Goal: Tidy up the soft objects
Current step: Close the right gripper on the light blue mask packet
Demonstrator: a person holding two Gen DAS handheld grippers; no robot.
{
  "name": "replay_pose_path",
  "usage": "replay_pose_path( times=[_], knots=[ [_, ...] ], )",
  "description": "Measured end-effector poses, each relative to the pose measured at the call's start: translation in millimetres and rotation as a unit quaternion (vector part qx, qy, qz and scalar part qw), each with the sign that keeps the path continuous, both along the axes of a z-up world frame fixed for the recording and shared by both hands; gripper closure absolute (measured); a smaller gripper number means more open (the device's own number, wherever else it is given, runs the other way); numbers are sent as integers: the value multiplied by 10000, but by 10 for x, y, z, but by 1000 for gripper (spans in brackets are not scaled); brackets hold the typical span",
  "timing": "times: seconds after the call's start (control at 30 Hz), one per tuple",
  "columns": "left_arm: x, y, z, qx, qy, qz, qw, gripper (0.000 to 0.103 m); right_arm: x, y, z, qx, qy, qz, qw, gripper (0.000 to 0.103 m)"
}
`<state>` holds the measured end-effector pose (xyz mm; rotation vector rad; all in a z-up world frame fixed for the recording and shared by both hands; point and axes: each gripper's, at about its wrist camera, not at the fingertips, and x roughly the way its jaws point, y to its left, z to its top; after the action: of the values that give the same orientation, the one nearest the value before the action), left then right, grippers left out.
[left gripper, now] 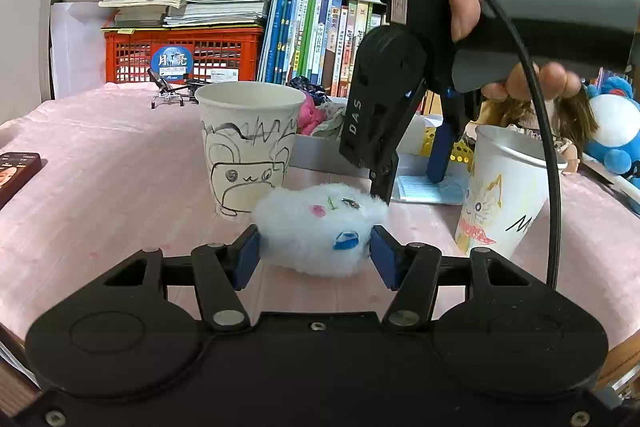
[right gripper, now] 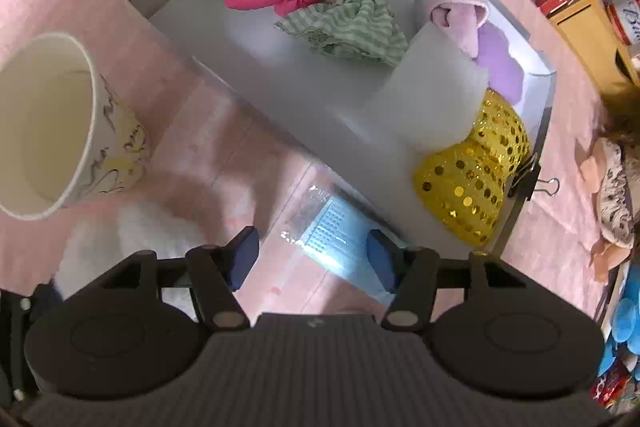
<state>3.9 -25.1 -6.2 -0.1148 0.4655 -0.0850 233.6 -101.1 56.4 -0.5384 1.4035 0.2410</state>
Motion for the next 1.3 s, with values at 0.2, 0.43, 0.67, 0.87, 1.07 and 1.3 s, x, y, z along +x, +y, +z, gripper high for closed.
replay_pose_path(
  times=[0.2,0.43,0.67,0.87,1.07,1.3],
  knots=[
    [-16,-9,-2,16,15,-2,10000,47,-57,-29,-23,117,-301,-58,9995,56],
    [-10,-10,1,27,18,20,10000,47,-136,30,-16,97,-527,84,9985,82],
    [-59,17,7,84,5,13,10000,47,-416,111,48,427,-388,495,9971,86],
    [-164,90,18,220,41,-75,9997,47,-629,45,106,1048,-41,669,9922,93],
    [-288,184,40,340,-5,-78,9994,46,-840,-115,156,1292,-251,666,9891,75],
    [-309,183,83,413,-179,51,9990,40,-685,-39,257,919,-752,584,9912,36]
  ],
)
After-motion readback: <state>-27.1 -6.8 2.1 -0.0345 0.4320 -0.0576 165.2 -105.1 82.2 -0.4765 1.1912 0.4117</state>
